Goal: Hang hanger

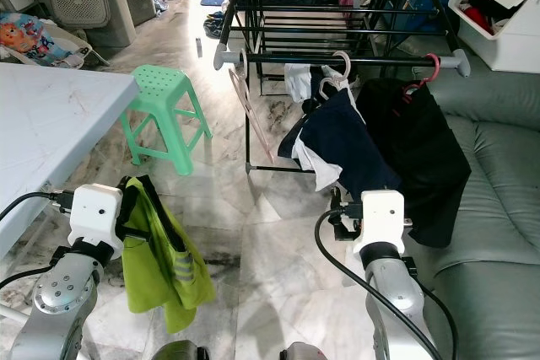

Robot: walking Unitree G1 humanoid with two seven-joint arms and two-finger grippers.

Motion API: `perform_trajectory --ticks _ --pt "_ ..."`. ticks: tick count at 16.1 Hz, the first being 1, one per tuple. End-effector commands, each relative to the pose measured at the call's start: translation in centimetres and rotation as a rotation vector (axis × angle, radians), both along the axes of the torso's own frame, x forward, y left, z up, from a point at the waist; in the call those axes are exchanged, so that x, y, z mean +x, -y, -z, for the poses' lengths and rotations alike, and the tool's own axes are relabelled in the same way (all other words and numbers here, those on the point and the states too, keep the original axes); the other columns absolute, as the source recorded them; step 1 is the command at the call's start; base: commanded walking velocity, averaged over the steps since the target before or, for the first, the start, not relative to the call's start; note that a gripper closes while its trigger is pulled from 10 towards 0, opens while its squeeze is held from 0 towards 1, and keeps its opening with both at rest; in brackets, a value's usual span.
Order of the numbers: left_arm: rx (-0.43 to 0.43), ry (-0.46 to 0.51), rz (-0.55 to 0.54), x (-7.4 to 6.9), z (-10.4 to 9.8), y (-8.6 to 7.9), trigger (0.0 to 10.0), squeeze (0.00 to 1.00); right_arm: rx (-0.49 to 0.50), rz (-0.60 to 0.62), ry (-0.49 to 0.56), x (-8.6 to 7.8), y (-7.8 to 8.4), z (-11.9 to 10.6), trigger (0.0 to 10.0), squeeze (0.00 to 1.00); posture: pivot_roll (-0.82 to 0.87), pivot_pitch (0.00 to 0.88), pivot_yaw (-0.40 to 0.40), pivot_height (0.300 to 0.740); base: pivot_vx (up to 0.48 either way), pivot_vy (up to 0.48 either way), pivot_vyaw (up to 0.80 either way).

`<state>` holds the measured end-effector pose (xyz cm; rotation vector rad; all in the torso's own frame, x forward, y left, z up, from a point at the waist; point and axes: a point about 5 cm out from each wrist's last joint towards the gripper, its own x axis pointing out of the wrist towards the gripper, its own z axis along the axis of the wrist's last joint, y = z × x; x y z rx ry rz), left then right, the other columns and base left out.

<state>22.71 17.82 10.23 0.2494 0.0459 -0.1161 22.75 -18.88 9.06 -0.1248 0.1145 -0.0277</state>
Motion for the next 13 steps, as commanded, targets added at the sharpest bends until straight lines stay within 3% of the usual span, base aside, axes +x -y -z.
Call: perform_trajectory --ticks 1,6,8,13 --pt "0.009 0.022 -0.006 0.2 -0.4 -0.1 10.0 0.00 -0.001 -0.003 0.013 0.1 -0.1 -0.4 10.0 0.00 -0.01 0.005 0.027 0.740 0.000 0.000 0.00" --pt "0.009 0.023 -0.005 0.2 -0.3 -0.1 10.0 0.00 -0.002 -0.003 0.009 0.1 -0.1 -0.4 10.0 0.00 -0.01 0.005 0.027 0.740 0.000 0.000 0.00" --pt "0.000 0.066 0.041 2.1 -1.3 1.3 10.0 0.00 0.011 -0.046 0.033 1.1 -1.2 -0.5 10.0 0.00 0.00 0.037 0.020 0.740 0.000 0.000 0.00" --pt "0.001 0.064 0.044 2.1 -1.3 1.3 10.0 0.00 0.016 -0.040 0.034 1.1 -1.2 -0.4 10.0 0.00 0.00 0.035 0.025 0.740 0.000 0.000 0.00"
